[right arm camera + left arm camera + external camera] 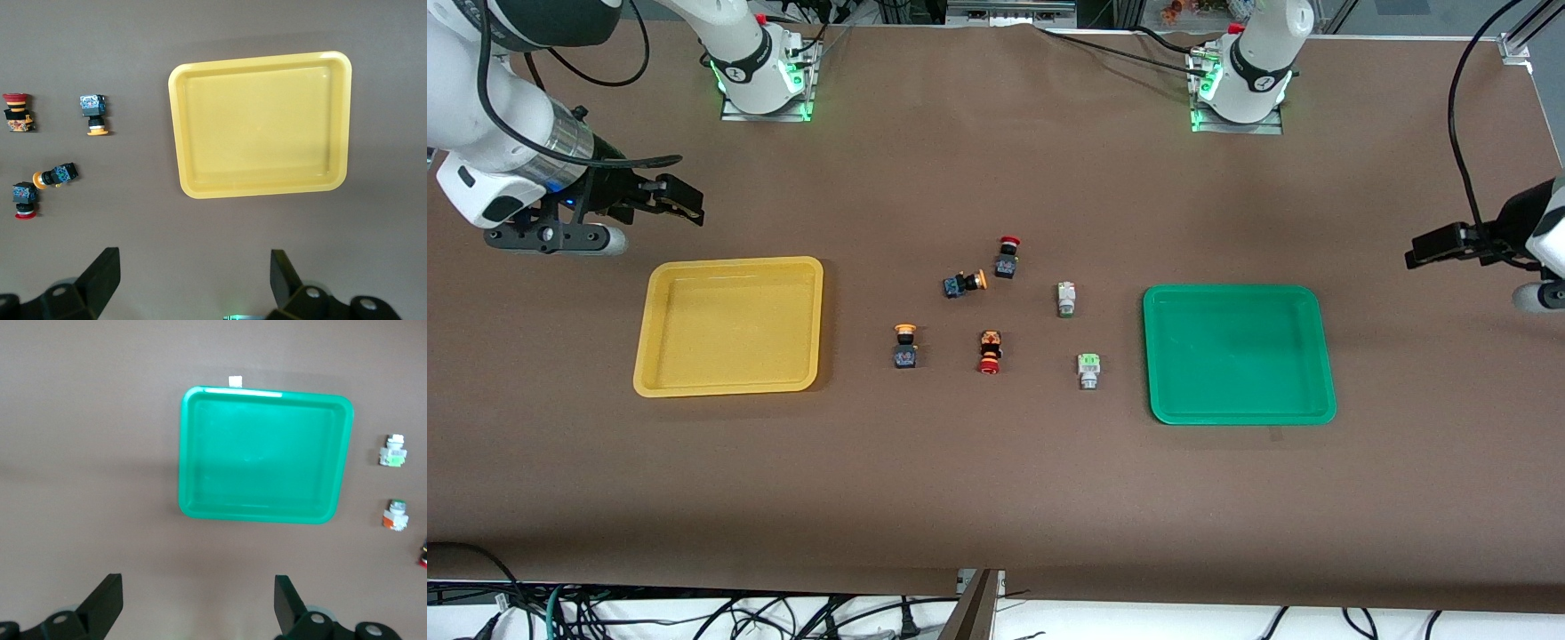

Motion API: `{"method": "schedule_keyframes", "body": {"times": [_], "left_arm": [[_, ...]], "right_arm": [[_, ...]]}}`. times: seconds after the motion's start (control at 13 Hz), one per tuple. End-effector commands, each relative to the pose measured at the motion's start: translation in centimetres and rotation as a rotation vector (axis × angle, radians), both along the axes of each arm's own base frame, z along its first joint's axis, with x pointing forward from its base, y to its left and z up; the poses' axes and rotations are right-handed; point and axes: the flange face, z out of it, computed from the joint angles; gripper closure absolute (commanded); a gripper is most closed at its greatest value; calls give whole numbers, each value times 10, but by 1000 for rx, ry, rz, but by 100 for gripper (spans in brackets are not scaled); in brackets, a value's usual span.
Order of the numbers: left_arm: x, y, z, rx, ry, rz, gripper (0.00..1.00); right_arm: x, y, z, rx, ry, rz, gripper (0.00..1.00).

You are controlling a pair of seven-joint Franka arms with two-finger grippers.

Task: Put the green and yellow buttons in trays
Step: 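Reach the right gripper to the blue button beside the yellow tray and grasp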

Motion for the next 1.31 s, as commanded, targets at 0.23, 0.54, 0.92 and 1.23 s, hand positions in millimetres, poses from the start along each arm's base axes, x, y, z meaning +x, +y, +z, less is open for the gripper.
{"method": "schedule_keyframes", "body": {"times": [0.23, 0.54, 0.92, 1.23], "left_arm": [[-1, -19, -11, -8, 27, -47, 0], [-1, -19, -12, -9, 30, -47, 0], [-1, -18, -12, -8, 29, -45, 0], [-1, -21, -12, -11, 27, -46, 0]], "right_arm": [[2, 1, 1, -32, -4, 40, 1], [12, 39, -34, -35, 24, 79, 0], [54, 118, -161, -34, -16, -10, 1], [68, 185, -277, 15, -102, -111, 1]]}}
